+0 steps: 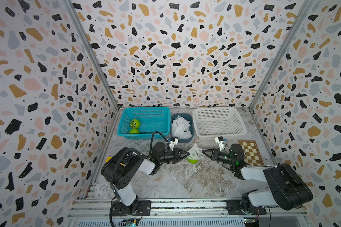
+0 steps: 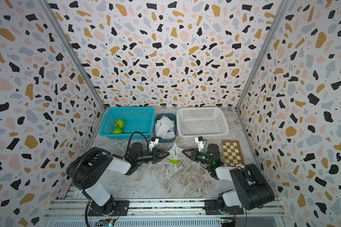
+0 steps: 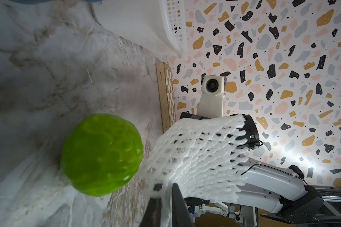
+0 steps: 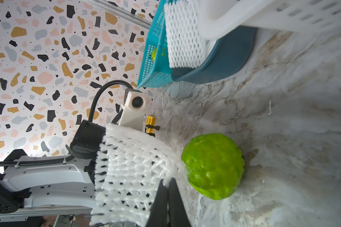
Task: Sleeve custard apples in foam nets
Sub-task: Put on the foam net on the custard apple.
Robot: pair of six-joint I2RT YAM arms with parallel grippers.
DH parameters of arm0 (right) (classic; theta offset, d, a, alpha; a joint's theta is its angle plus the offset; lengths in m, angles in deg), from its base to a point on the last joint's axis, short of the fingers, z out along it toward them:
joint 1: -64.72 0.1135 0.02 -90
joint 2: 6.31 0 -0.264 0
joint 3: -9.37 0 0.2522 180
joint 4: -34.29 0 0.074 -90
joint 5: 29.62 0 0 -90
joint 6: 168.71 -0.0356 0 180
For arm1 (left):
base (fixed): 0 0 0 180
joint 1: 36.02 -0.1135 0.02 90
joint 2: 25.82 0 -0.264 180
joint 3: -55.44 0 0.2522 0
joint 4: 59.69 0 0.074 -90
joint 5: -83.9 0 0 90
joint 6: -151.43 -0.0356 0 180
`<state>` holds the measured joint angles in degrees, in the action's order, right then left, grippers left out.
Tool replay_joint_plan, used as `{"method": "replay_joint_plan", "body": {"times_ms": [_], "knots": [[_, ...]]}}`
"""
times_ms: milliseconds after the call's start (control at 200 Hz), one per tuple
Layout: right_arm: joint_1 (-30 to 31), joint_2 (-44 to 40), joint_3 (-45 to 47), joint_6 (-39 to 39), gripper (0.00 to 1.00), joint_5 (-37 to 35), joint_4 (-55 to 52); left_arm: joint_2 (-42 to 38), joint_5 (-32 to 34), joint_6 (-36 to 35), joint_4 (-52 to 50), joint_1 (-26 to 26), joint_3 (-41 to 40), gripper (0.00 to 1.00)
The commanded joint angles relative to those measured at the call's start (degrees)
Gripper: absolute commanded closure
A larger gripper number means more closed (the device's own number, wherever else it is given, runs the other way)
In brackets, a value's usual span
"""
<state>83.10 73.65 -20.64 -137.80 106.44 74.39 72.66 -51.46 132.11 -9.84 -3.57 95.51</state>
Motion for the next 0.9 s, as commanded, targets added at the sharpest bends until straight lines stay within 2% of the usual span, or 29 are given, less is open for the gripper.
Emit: {"method": "replay_joint_plan", "body": {"times_ms": [0,415,896], "knots": [[0.3,0.1,-1.9,1.9,1.0,-0.8,-1.0,1.5,-0.3,-1.1,1.9,-0.3,1.6,0.89],[0.5,2.8,-3.6,2.8,1.0,-1.5,-0.2,1.2,0.0,-1.9,1.2,-1.4,2.1,1.0],[0.5,5.9,-4.3,3.3,1.0,-2.1,-0.7,5.0,-1.4,-0.9,3.7,-2.4,3.6,1.0]]}}
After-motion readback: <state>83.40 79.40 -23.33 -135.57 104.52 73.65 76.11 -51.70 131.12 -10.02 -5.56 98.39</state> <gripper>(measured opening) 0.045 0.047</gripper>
